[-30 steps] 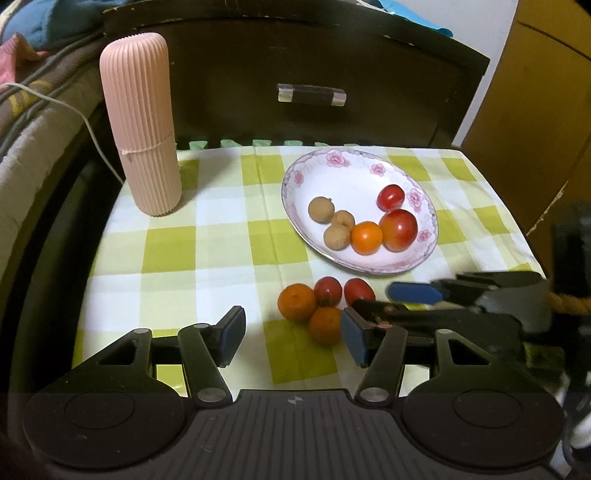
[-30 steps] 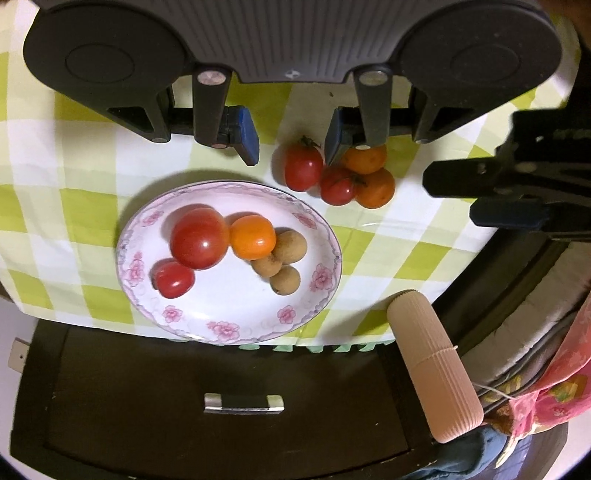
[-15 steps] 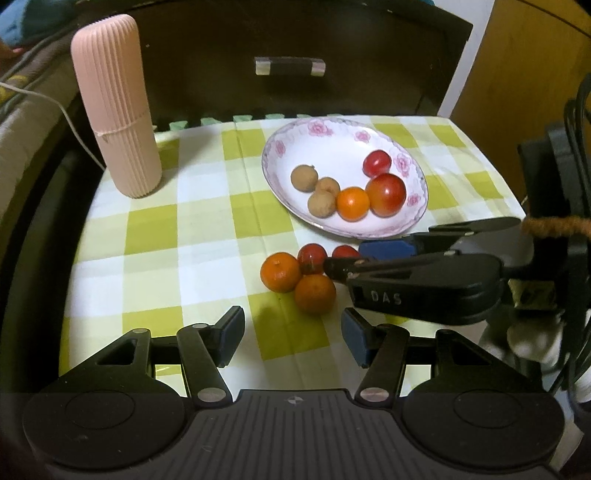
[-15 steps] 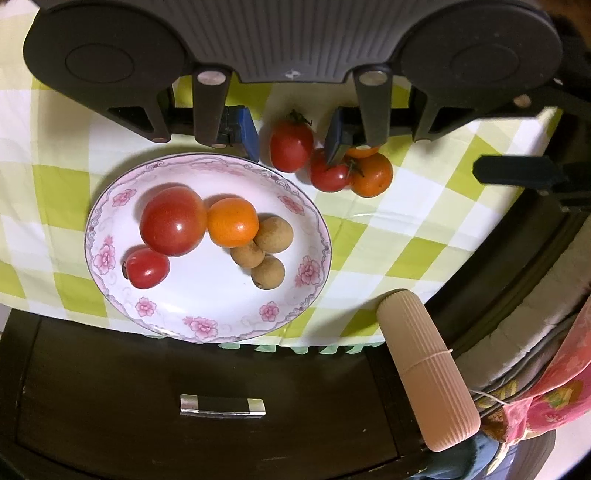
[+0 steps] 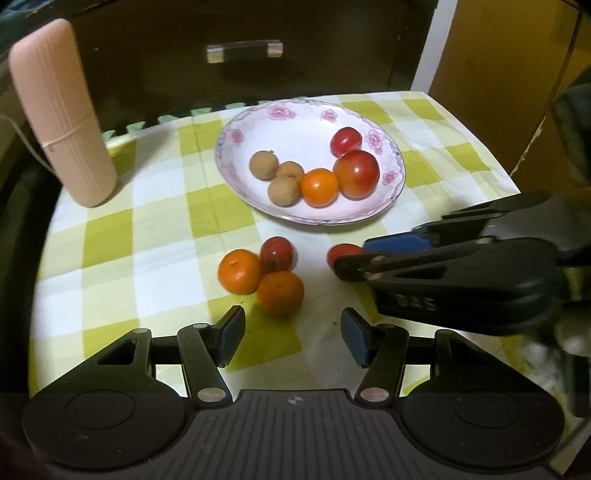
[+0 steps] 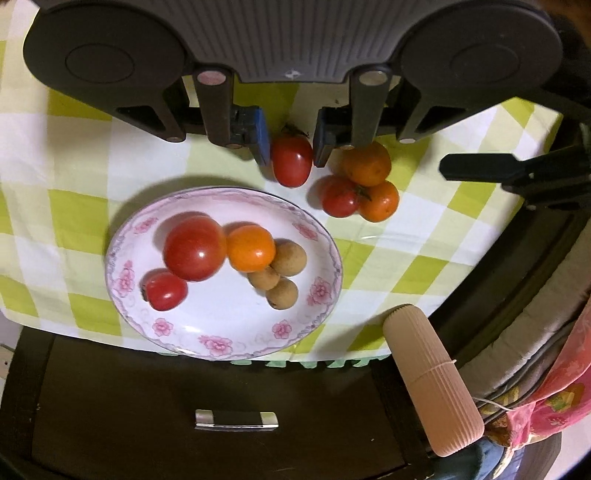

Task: Organize fruits
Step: 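Grasp a red cherry tomato with the right gripper while the left grasps an orange tangerine, then lift the tangerine in the left gripper while the right holds the cherry tomato, then carry the tangerine in the left gripper toward the bowl while the right carries the cherry tomato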

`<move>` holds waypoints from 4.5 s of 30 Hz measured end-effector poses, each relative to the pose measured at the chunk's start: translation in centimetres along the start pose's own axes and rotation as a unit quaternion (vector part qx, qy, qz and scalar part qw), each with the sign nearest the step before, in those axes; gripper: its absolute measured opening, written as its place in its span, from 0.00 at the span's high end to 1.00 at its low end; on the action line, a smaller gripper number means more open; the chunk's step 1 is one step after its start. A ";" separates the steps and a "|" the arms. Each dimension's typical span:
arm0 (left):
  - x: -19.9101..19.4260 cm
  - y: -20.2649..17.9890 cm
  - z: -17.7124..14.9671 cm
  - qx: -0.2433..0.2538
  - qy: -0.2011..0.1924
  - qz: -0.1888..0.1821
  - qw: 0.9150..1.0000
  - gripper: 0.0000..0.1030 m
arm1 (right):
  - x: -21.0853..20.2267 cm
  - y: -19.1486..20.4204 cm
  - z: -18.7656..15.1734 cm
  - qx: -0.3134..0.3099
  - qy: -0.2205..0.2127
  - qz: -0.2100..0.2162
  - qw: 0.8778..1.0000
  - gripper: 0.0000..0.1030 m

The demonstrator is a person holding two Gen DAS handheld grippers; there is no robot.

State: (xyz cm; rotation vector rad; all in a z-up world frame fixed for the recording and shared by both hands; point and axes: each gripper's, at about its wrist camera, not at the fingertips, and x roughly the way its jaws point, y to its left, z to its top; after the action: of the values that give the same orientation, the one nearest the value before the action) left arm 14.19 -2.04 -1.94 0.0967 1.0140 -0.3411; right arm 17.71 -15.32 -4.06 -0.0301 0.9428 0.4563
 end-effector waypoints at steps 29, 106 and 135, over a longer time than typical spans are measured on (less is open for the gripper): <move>0.2 -0.4 -1.6 0.010 0.007 0.015 1.000 0.61 | -2.8 -1.9 -1.4 0.018 0.005 -0.012 1.000 0.75; -0.5 -1.8 -4.0 0.027 0.034 0.023 0.999 0.60 | -4.0 1.5 -6.5 -0.014 0.044 -0.072 0.996 0.76; -0.8 -2.1 -4.3 0.033 0.029 0.025 0.999 0.62 | -3.7 2.1 -6.5 -0.025 0.036 -0.077 0.996 0.76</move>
State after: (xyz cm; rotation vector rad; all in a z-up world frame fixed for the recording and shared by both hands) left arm 9.62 -2.78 -3.40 0.1928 1.0568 -0.3277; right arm 9.99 -16.17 -4.69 -0.1637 0.9923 0.3379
